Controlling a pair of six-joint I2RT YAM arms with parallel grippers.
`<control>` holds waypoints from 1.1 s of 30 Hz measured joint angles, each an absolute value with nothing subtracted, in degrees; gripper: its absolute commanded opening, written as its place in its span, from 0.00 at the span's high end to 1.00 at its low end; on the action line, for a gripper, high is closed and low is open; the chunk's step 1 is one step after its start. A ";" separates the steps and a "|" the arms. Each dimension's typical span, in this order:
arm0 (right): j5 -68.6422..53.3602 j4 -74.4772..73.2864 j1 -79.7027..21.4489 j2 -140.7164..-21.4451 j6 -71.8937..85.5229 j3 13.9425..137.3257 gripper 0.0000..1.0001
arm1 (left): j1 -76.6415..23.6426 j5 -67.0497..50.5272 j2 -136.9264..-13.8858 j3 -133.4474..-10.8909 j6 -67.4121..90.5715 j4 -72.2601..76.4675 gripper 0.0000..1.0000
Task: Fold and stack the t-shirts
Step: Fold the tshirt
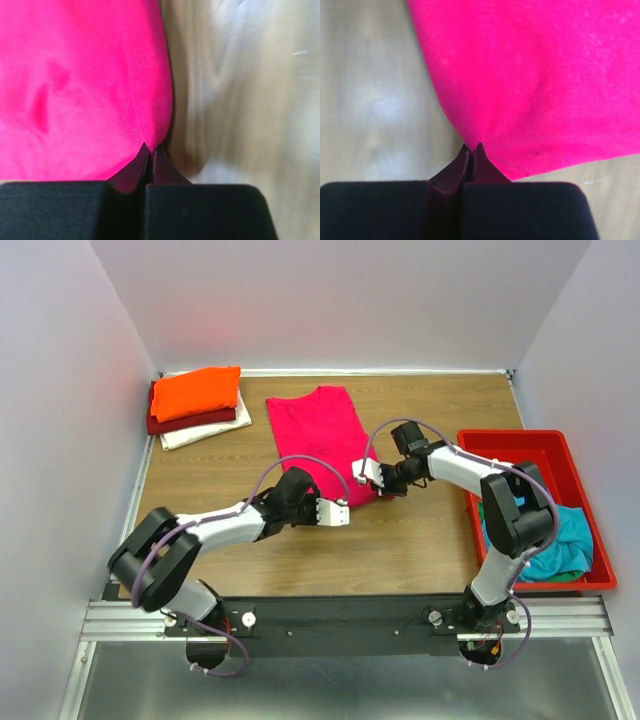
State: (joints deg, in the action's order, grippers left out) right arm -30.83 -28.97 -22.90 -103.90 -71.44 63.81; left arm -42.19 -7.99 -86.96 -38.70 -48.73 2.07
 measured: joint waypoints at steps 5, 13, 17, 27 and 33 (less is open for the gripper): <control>-31.03 -34.59 -23.42 -96.03 -71.46 57.69 1.00 | -44.88 -14.85 -76.27 -37.15 -48.84 -0.71 1.00; -32.99 -46.24 -24.93 -79.31 -66.54 49.71 1.00 | -54.74 -21.85 -70.46 -35.51 -46.35 -4.71 1.00; -33.28 -48.69 -25.12 -74.59 -61.43 50.22 1.00 | -55.37 -23.22 -67.22 -34.39 -44.69 -6.70 1.00; -31.62 -47.37 -25.12 -84.38 -50.94 70.30 1.00 | -52.14 -19.20 -65.49 -34.57 -42.94 -6.72 1.00; -29.89 -43.38 -25.19 -98.61 -45.89 85.34 1.00 | -36.84 -19.68 -72.03 -41.04 -39.94 -4.38 1.00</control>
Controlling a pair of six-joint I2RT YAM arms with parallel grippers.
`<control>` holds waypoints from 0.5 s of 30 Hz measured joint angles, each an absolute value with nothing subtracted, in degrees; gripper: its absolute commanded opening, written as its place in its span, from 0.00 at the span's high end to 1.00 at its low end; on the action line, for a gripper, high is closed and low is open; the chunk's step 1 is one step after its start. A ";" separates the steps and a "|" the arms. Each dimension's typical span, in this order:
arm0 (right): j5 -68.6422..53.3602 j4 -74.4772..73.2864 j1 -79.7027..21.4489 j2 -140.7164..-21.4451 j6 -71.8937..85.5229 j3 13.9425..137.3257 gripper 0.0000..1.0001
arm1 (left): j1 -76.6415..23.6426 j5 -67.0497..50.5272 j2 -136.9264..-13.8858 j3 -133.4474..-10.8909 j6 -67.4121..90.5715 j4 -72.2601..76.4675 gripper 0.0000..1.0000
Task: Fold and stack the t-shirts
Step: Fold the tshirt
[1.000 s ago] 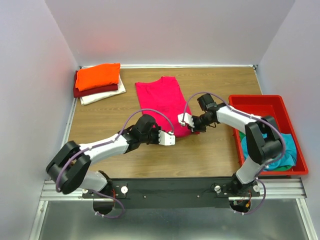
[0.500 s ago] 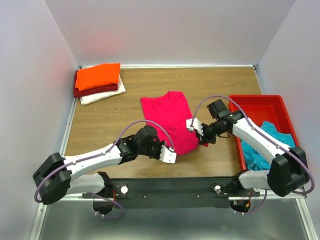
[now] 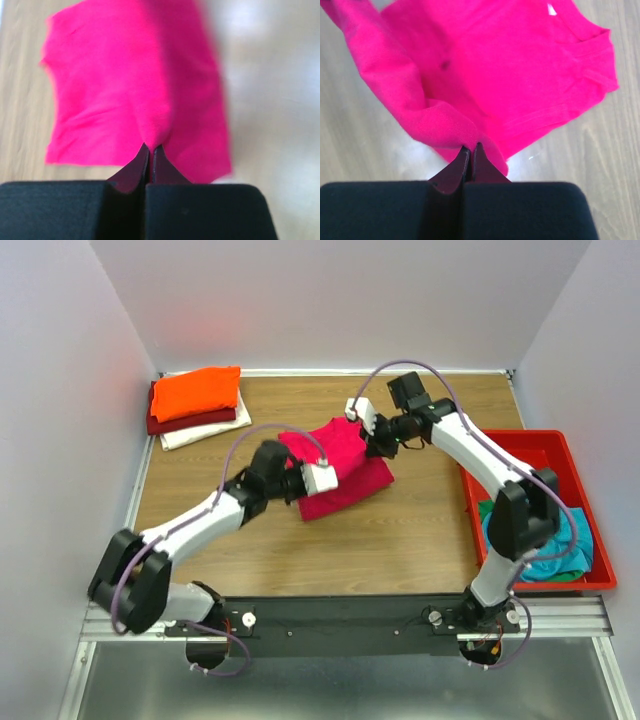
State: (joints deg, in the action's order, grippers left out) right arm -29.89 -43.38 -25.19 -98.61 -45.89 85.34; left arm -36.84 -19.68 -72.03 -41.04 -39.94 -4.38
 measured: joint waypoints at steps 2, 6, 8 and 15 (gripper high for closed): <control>-28.84 -42.06 -25.17 -102.91 -44.31 89.03 1.00 | -32.01 -20.27 -77.84 -46.81 -38.22 -3.36 1.00; -26.68 -40.25 -24.99 -109.58 -41.41 95.70 1.00 | -26.68 -22.96 -87.57 -56.64 -35.90 -3.29 1.00; -25.78 -38.81 -24.62 -112.51 -39.97 98.87 1.00 | -24.84 -24.16 -91.31 -60.69 -35.03 -3.99 1.00; -24.40 -35.57 -22.94 -120.81 -35.68 109.38 0.99 | -20.32 -28.18 -99.98 -69.95 -32.62 -5.54 1.00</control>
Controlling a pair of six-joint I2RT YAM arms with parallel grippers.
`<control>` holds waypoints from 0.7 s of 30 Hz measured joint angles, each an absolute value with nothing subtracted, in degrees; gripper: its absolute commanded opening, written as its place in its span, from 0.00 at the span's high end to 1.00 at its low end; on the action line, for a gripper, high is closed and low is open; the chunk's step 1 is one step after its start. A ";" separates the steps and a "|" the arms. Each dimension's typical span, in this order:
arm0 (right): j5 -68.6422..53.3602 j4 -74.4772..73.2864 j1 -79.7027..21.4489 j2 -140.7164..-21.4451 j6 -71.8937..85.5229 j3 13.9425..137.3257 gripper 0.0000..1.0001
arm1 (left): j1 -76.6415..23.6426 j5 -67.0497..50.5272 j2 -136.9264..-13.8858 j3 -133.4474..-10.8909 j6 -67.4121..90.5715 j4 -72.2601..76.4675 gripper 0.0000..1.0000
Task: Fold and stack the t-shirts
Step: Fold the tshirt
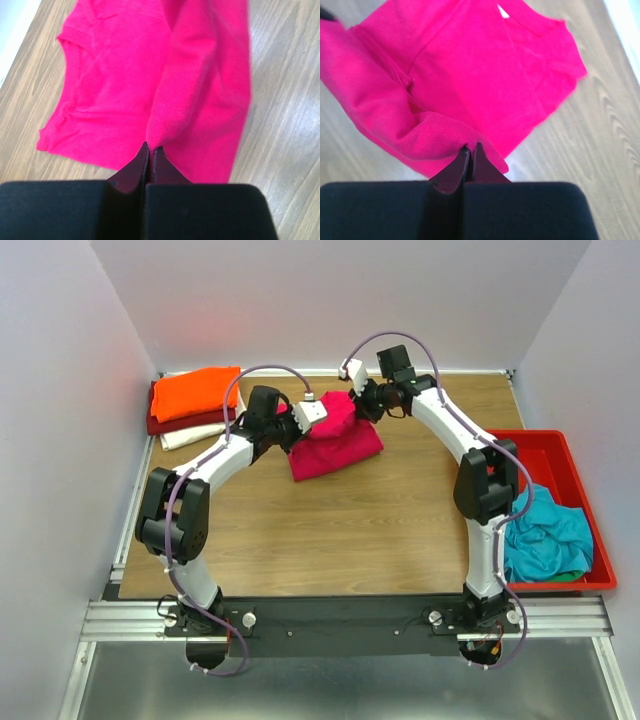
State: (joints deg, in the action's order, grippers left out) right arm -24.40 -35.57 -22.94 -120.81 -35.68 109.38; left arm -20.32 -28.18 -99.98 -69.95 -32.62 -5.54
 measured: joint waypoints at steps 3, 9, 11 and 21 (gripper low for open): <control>-24.45 -34.72 -22.06 -121.86 -34.52 110.93 1.00 | -19.88 -28.91 -100.20 -71.40 -32.97 -6.66 1.00; -25.06 -33.34 -21.58 -119.00 -35.05 105.30 1.00 | -20.27 -30.24 -98.91 -69.43 -34.28 -7.79 1.00; -25.91 -32.95 -21.65 -115.96 -36.23 99.72 1.00 | -20.78 -30.50 -96.82 -65.93 -34.74 -8.14 1.00; -31.83 -33.78 -21.67 -94.61 -44.07 69.25 1.00 | -33.32 -30.17 -85.25 -50.85 -35.55 -9.41 1.00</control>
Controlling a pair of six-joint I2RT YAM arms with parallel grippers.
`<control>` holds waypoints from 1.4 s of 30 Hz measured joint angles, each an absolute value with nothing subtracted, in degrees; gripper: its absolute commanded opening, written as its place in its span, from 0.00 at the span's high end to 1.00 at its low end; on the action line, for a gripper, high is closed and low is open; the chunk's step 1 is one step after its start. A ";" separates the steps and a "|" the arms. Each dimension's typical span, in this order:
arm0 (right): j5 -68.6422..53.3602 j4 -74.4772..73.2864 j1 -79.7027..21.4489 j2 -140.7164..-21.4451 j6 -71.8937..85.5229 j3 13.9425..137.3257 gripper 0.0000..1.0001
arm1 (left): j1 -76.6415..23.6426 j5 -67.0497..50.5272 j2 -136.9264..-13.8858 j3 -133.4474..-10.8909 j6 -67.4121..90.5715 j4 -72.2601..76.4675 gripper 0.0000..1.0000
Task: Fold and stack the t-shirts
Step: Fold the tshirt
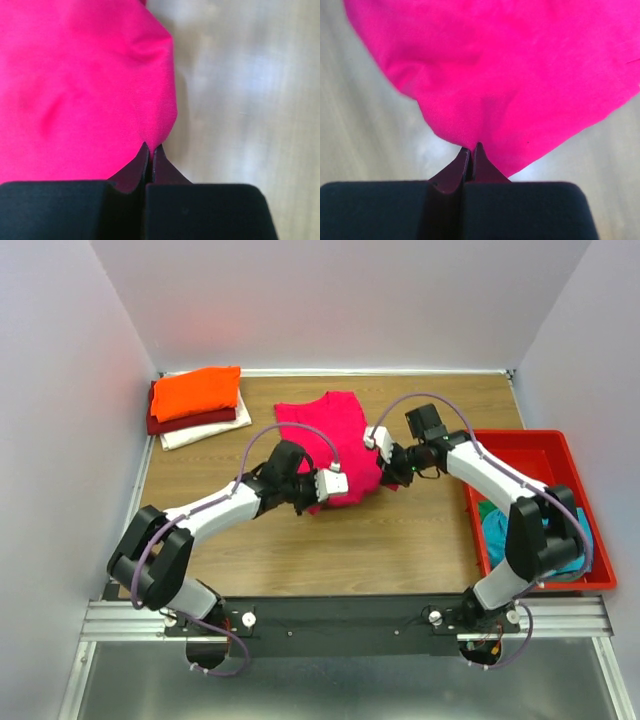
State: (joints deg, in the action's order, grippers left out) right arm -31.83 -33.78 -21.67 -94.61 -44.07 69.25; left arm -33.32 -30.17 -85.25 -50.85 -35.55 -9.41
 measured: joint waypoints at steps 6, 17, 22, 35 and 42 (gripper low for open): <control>-32.73 -37.74 -21.69 -81.38 -52.64 54.22 1.00 | -43.38 -29.89 -82.61 -44.66 -33.58 -10.04 1.00; -33.21 -49.60 -21.80 -63.00 -58.89 46.19 1.00 | -51.24 -30.89 -74.74 -46.57 -32.08 -13.61 1.00; -31.94 -49.69 -21.91 -68.40 -56.45 52.16 1.00 | -50.24 -29.32 -74.72 -47.57 -32.97 -15.51 1.00; -24.18 -40.38 -22.00 -96.68 -47.90 85.36 1.00 | -29.43 -28.14 -85.25 -62.83 -37.82 -9.72 1.00; -21.69 -37.52 -21.65 -112.18 -43.66 99.70 1.00 | -23.42 -28.56 -102.08 -73.01 -37.23 -9.67 1.00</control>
